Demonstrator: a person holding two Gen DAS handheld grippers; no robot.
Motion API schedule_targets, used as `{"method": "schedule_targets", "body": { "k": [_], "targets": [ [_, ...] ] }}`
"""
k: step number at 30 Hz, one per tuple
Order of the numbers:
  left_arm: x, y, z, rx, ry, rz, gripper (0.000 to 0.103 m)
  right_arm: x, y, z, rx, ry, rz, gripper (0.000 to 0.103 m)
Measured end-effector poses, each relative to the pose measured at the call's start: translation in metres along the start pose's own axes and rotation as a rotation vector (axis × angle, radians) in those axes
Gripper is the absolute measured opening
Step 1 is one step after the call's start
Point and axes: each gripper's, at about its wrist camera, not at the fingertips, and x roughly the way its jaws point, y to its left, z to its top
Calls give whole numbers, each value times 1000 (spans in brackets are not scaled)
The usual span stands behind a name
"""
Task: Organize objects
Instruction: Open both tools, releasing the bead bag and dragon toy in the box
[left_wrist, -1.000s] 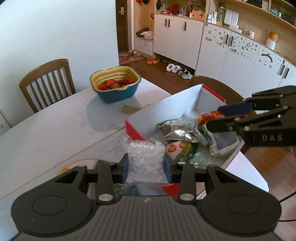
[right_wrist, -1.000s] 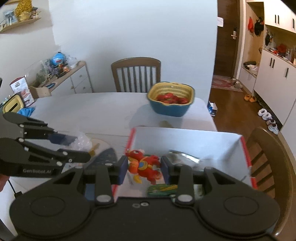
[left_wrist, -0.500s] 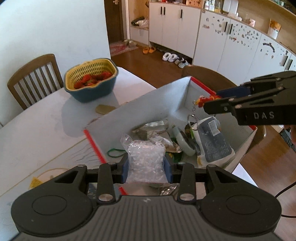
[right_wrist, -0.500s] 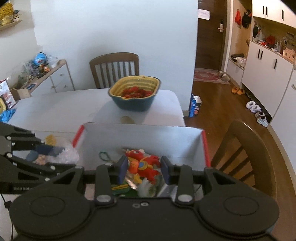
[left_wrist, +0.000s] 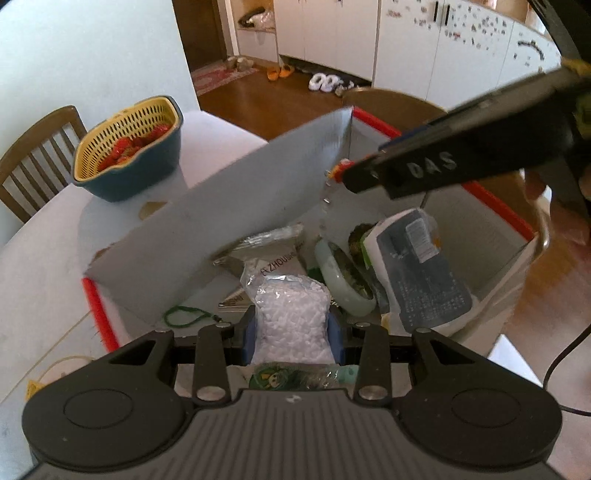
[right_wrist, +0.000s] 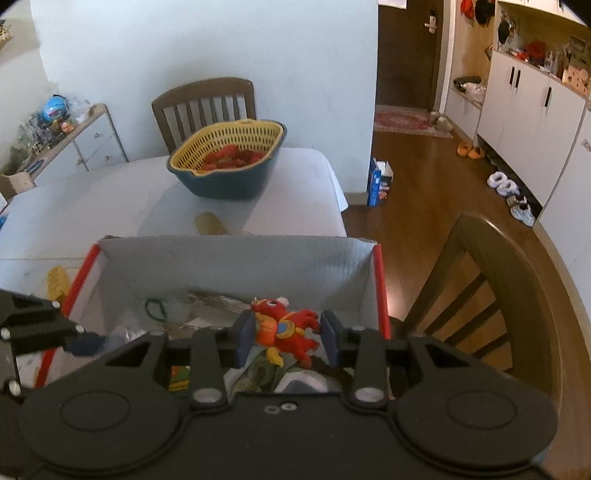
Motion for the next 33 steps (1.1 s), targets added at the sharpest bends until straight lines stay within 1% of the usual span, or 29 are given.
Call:
{"method": "schedule_targets", "body": {
  "k": [7,9,11,15,19,23,27,30,32,33],
  "targets": [
    [23,-9,1,14,52,-8,37,35,-1,3,9,72,-5,37],
    [27,-10,2,15,65,-7,37,43,-2,2,37,98,7,37],
    [31,-10,2,7,76,-12,37,47,1,1,28,107,12,37],
    [35,-12,3,25,85,-8,37,55,5,0,2,134,8,37],
    [36,-12,2,34,91,-12,37,61,5,-4,4,168,17,37],
    [35,-17,0,53,83,3,38,67,2,-11,39,215,46,37],
    [33,-17,-3,45,77,2,38,68,1,-16,53,212,51,38],
    [32,-19,-4,41,75,4,44,64,0,-16,58,207,59,40],
    [31,-18,-4,29,73,-10,54,62,0,-15,59,204,59,42],
    [30,-17,-5,22,72,-16,57,62,-1,-15,64,205,64,43]
  ]
}}
